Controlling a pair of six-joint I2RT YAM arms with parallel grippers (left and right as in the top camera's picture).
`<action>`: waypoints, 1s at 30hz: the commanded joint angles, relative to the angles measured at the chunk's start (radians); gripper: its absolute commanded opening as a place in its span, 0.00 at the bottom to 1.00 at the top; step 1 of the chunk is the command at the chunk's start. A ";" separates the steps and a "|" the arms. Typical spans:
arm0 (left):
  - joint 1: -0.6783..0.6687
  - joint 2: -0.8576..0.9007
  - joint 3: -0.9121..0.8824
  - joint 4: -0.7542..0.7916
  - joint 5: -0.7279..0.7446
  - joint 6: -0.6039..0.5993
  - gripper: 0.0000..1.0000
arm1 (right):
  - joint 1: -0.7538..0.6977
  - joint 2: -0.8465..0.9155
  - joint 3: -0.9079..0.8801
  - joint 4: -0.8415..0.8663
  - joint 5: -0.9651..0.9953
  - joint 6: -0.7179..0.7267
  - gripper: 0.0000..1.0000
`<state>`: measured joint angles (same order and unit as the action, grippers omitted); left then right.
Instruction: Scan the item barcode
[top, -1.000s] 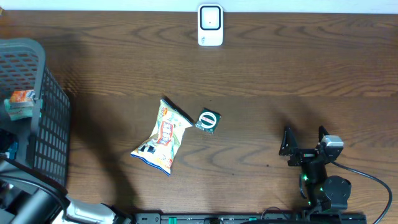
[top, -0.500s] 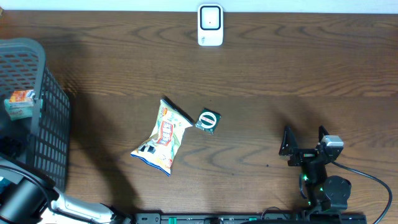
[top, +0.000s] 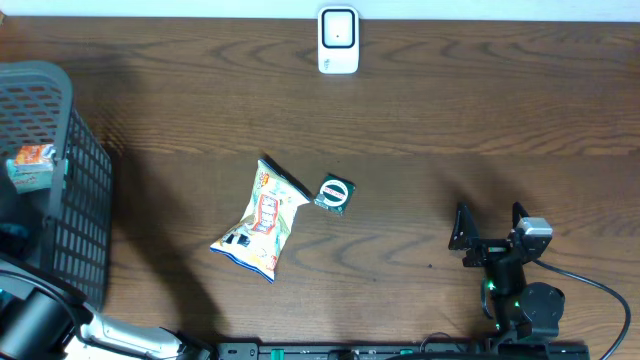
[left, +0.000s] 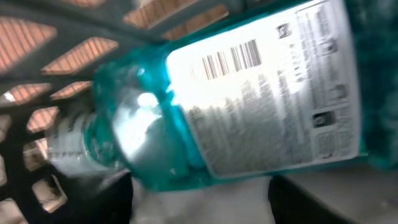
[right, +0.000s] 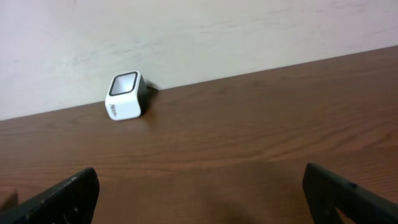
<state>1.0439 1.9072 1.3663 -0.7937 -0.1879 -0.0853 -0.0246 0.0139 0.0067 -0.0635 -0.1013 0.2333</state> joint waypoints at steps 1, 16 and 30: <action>0.006 -0.026 -0.001 0.022 0.005 -0.029 0.47 | 0.006 -0.003 -0.001 -0.004 -0.006 -0.003 0.99; 0.007 -0.113 -0.004 0.127 0.008 -0.031 0.47 | 0.006 -0.003 -0.001 -0.004 -0.006 -0.003 0.99; 0.079 -0.090 -0.023 0.194 -0.007 -0.029 0.47 | 0.006 -0.003 -0.001 -0.004 -0.006 -0.003 0.99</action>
<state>1.0855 1.7988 1.3506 -0.6140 -0.1665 -0.1078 -0.0246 0.0139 0.0067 -0.0635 -0.1013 0.2333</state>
